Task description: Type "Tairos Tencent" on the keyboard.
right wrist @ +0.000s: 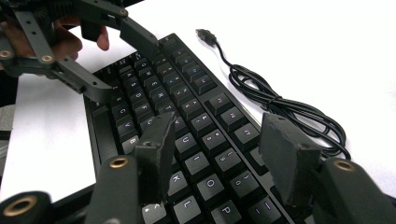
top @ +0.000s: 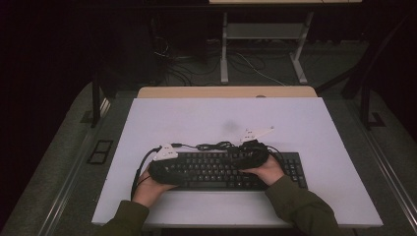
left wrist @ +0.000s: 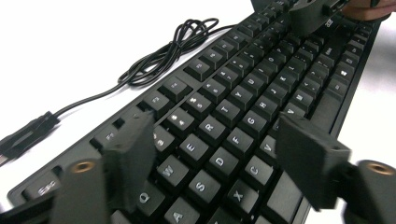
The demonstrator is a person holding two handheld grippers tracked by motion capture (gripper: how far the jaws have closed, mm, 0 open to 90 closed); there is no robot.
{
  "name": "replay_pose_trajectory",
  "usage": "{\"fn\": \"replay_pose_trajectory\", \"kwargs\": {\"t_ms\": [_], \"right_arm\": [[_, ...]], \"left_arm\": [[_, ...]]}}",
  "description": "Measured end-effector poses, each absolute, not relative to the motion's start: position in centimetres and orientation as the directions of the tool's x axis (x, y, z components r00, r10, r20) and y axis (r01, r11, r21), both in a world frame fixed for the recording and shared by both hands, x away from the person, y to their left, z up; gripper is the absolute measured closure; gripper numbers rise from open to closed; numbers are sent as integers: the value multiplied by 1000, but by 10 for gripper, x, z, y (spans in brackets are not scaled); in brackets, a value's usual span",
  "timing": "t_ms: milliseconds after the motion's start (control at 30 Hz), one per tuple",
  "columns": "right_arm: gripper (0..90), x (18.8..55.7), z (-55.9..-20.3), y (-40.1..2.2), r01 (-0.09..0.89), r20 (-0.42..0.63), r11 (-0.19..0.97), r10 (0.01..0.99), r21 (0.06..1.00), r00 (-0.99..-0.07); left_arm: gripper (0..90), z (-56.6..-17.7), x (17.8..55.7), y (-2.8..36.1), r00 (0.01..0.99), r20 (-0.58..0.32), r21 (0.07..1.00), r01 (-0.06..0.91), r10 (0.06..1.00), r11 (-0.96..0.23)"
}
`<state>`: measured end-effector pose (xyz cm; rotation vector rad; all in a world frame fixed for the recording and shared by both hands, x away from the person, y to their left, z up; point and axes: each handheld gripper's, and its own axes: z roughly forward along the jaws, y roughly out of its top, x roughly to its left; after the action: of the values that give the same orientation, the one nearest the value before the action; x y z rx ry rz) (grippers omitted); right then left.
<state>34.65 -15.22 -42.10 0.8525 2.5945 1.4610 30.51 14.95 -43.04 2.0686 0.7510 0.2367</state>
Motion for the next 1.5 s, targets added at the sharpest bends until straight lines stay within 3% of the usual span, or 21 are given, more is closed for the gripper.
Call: {"fn": "replay_pose_trajectory", "kwargs": {"t_ms": [333, 833, 1500], "right_arm": [[415, 347, -420, -155, 446, 232, 385, 488, 808, -842], [363, 348, -419, -156, 449, 233, 376, 498, 811, -836], [354, 349, -420, -157, 449, 232, 370, 502, 813, -833]], "left_arm": [[583, -430, 310, 143, 796, -127, 804, 432, 592, -408], [875, -431, 319, 135, 804, -121, 787, 435, 582, -438], [887, -437, 323, 129, 808, -131, 771, 448, 574, -453]]}}
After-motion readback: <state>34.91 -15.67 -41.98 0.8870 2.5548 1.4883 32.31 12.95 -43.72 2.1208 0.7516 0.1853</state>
